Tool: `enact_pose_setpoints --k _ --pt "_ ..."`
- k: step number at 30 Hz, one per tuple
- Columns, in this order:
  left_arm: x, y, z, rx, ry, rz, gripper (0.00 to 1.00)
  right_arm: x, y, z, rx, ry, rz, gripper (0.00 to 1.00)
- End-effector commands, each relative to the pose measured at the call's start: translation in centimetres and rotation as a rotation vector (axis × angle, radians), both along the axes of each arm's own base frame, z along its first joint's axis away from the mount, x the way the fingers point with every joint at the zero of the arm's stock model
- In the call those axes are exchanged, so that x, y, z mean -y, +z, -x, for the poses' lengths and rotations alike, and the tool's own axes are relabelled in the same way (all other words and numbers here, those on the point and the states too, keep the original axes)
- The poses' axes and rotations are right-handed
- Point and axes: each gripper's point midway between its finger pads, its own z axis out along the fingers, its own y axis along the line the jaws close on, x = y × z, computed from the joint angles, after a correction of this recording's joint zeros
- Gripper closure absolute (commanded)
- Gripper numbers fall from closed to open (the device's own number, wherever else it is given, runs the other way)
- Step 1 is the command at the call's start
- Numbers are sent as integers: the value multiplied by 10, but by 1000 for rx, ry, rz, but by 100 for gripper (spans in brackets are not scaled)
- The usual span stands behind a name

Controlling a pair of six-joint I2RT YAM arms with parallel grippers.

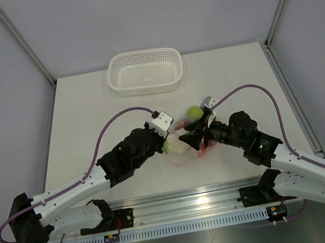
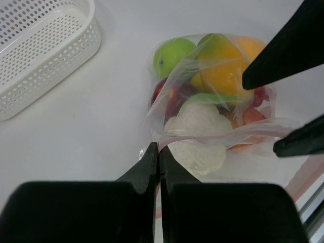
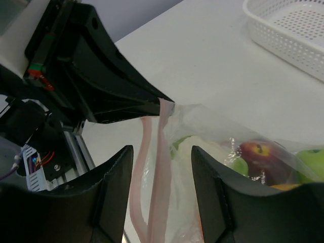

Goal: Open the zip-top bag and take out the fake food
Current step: Open the zipper of the food storage bag at the center of the board.

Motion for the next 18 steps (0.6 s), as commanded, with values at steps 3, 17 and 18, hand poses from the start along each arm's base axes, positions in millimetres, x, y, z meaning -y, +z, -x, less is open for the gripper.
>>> enact_pose_setpoints --k 3,17,18 --pt "-2 26 -13 54 47 97 100 -30 12 21 44 151 42 45" --pt "-16 21 -36 42 113 107 100 -48 -10 -8 18 1 101 89" --pt "-19 20 -39 41 129 105 100 -48 -10 -11 13 -14 98 95"
